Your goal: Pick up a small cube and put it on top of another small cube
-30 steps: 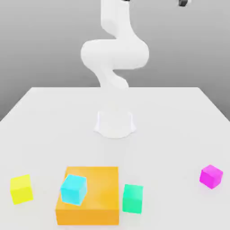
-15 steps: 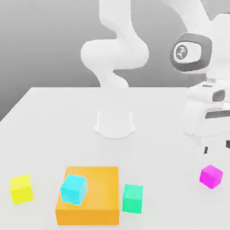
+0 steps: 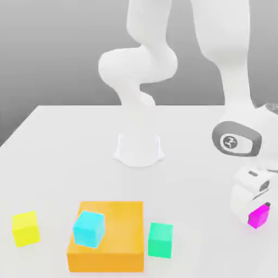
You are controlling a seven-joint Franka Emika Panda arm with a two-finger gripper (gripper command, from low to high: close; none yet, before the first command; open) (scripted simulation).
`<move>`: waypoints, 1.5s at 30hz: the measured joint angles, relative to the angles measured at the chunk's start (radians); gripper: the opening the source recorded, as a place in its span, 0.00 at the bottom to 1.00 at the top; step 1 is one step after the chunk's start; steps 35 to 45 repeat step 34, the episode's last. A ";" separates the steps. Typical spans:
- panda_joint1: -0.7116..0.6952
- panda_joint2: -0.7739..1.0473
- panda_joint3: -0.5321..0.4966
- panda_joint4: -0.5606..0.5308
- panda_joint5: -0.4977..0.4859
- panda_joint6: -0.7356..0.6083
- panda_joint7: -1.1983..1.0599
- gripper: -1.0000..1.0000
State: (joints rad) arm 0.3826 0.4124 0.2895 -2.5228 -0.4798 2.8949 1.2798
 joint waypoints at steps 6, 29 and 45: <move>-0.037 -0.042 0.046 -0.011 0.043 -0.029 -0.032 0.00; -0.703 -0.431 -0.210 -0.021 0.479 -0.370 0.197 0.00; -0.708 -0.350 -0.205 -0.035 0.469 -0.274 0.209 1.00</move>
